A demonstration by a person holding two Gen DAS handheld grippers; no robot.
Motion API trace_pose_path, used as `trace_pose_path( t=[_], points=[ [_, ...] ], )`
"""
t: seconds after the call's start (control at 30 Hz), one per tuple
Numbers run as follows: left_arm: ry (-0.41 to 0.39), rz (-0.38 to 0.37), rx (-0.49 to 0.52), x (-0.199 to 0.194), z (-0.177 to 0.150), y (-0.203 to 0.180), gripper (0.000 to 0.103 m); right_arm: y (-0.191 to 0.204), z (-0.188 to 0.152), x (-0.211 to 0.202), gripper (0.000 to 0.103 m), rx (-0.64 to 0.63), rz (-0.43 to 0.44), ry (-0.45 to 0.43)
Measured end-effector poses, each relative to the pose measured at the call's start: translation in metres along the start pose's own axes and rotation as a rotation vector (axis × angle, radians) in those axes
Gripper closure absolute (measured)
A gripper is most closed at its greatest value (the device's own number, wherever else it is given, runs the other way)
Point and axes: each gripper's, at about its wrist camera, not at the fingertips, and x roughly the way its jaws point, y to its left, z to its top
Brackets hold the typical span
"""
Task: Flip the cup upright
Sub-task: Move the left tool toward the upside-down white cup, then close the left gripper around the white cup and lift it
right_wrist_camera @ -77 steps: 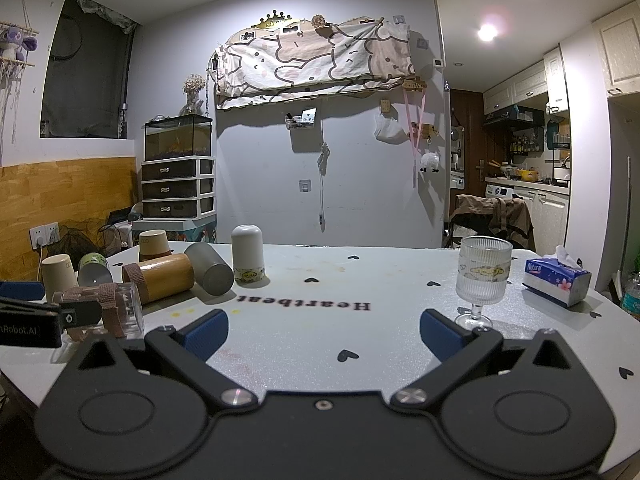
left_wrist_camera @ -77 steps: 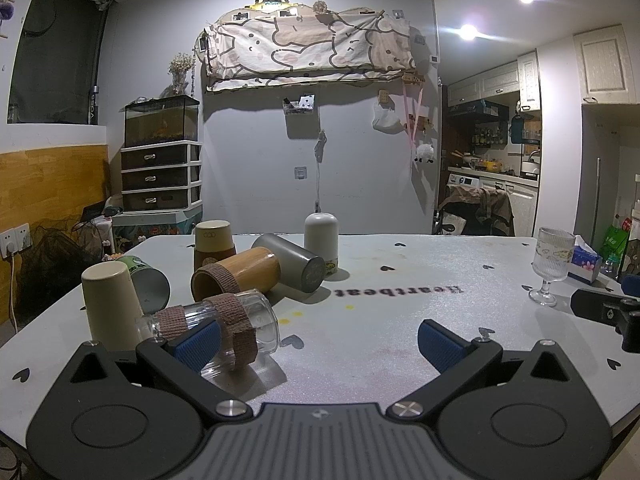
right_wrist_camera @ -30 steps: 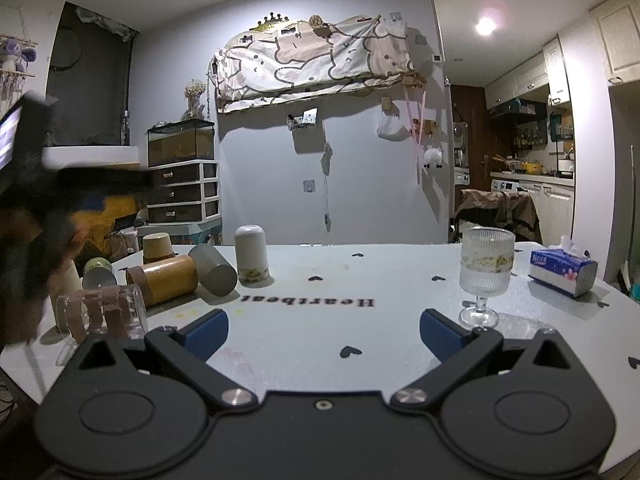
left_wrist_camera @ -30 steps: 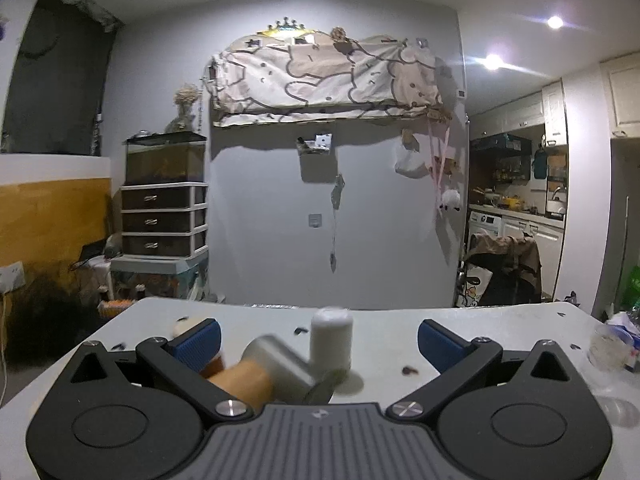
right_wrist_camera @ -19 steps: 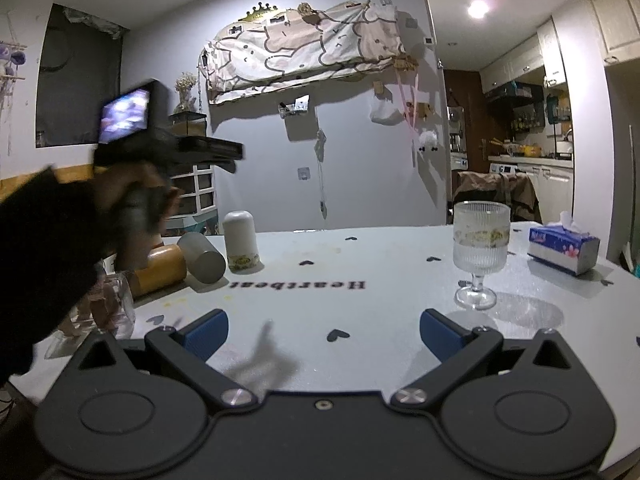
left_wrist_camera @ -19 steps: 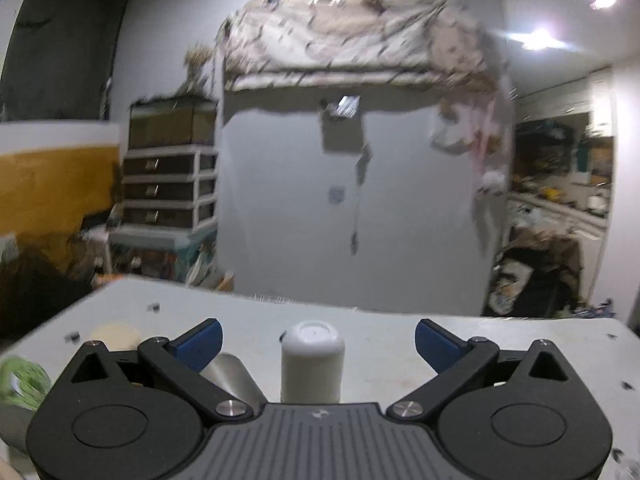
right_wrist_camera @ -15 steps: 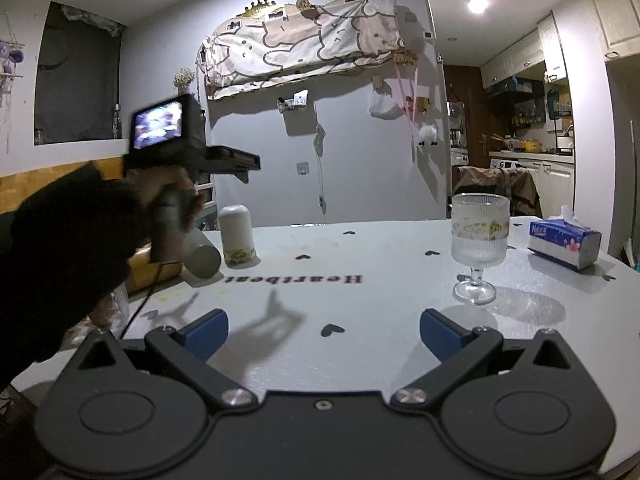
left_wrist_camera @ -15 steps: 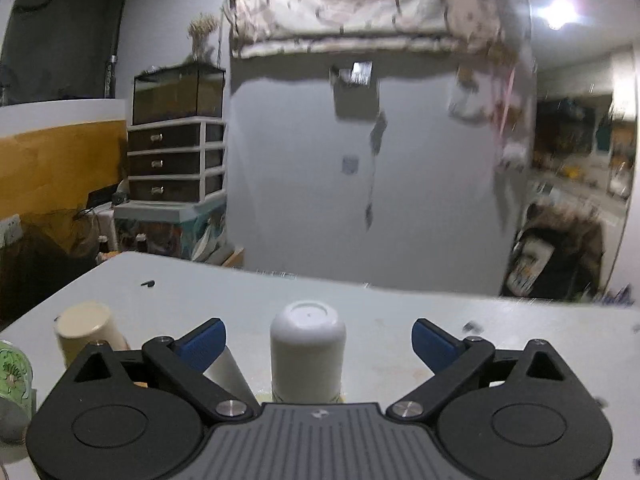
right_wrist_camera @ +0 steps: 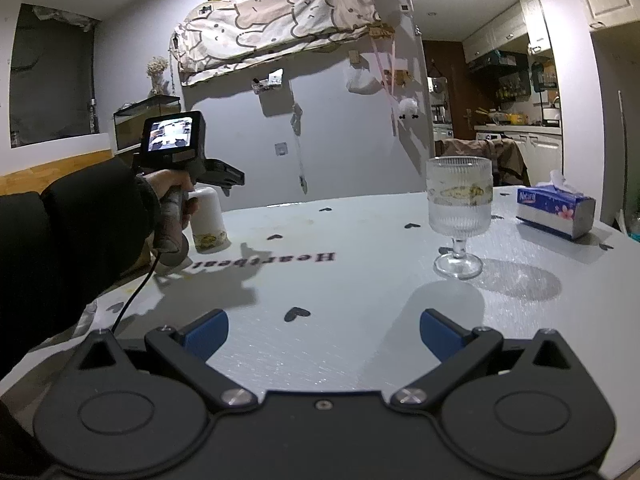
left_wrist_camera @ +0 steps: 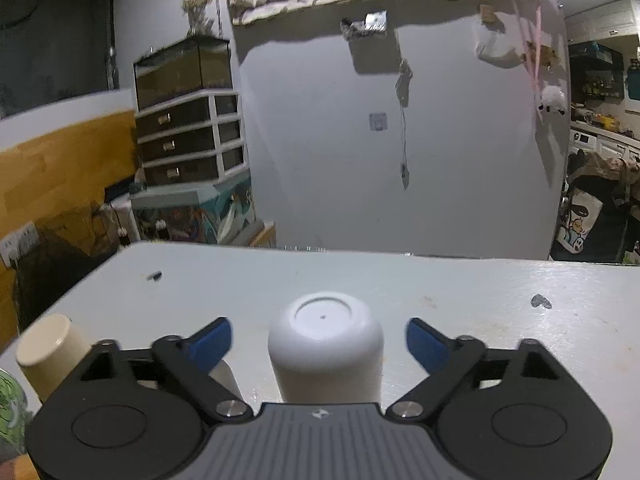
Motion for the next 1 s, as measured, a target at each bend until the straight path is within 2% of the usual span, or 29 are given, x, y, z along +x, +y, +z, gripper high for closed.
trace_pose_path(
  t=[0.07, 0.1, 0.17, 0.33, 0.53, 0.67, 0.77, 1.0],
  points=[
    [0.040, -0.009, -0.020, 0.007, -0.001, 0.004, 0.028, -0.001, -0.001, 0.002, 0.000, 0.005, -0.004, 0.003],
    [0.058, -0.020, -0.035, 0.010, -0.003, 0.006, 0.040, -0.001, -0.001, 0.003, 0.000, 0.007, -0.005, 0.005],
    [0.064, -0.020, -0.055, 0.009, -0.005, 0.007, 0.041, -0.002, -0.001, 0.003, 0.000, 0.009, -0.006, 0.006],
    [0.062, -0.064, -0.011, -0.010, -0.006, -0.001, 0.041, -0.002, 0.000, 0.001, 0.000, 0.013, -0.009, 0.005],
    [0.007, -0.225, 0.084, -0.075, -0.012, -0.018, 0.041, 0.000, 0.001, -0.010, 0.000, 0.018, -0.009, -0.023],
    [-0.007, -0.357, 0.157, -0.128, -0.028, -0.025, 0.041, 0.002, 0.001, -0.023, 0.000, 0.025, 0.002, -0.048],
    [-0.008, -0.435, 0.220, -0.162, -0.046, -0.029, 0.041, 0.004, 0.000, -0.030, 0.001, 0.031, 0.006, -0.055],
    [0.019, -0.597, 0.336, -0.223, -0.109, -0.037, 0.041, 0.005, -0.005, -0.041, 0.011, 0.055, 0.033, -0.037]
  ],
)
